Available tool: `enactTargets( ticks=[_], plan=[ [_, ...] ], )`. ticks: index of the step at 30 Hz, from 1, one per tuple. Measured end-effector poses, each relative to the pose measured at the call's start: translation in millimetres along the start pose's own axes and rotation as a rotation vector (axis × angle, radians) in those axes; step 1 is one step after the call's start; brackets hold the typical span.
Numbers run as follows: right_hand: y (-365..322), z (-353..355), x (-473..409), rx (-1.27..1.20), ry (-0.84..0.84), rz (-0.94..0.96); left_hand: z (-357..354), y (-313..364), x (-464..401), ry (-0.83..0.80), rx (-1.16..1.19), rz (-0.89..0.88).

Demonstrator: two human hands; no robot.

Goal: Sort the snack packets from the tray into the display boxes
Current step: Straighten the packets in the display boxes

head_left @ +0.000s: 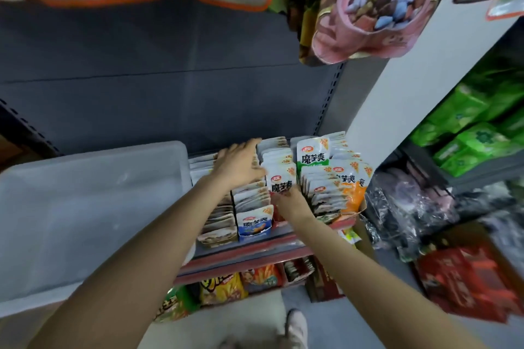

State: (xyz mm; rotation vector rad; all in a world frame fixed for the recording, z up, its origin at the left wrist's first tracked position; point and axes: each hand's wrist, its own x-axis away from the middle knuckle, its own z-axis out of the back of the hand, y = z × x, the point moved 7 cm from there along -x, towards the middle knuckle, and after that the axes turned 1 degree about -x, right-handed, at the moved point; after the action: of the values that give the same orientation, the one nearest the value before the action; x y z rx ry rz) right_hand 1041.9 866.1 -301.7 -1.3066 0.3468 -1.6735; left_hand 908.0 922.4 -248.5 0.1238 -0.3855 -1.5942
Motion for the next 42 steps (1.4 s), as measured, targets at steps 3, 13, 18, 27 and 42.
enactTargets(
  ticks=[3,13,18,27,42],
  plan=[
    [2,-7,-5,-0.094,-0.008,-0.004,2,-1,1,-0.015,0.025,-0.008],
    [-8,2,-8,0.067,0.078,0.143,0,-1,1,-0.002,0.047,-0.009],
    [-9,14,2,0.262,0.076,0.141,1,5,2,0.059,0.043,0.014],
    [37,-18,-76,-0.259,-0.081,-0.047,-3,3,-3,-0.010,0.012,0.039],
    [36,-13,-49,-0.181,-0.050,0.122,-8,2,-4,-0.016,-0.017,-0.009]
  ],
)
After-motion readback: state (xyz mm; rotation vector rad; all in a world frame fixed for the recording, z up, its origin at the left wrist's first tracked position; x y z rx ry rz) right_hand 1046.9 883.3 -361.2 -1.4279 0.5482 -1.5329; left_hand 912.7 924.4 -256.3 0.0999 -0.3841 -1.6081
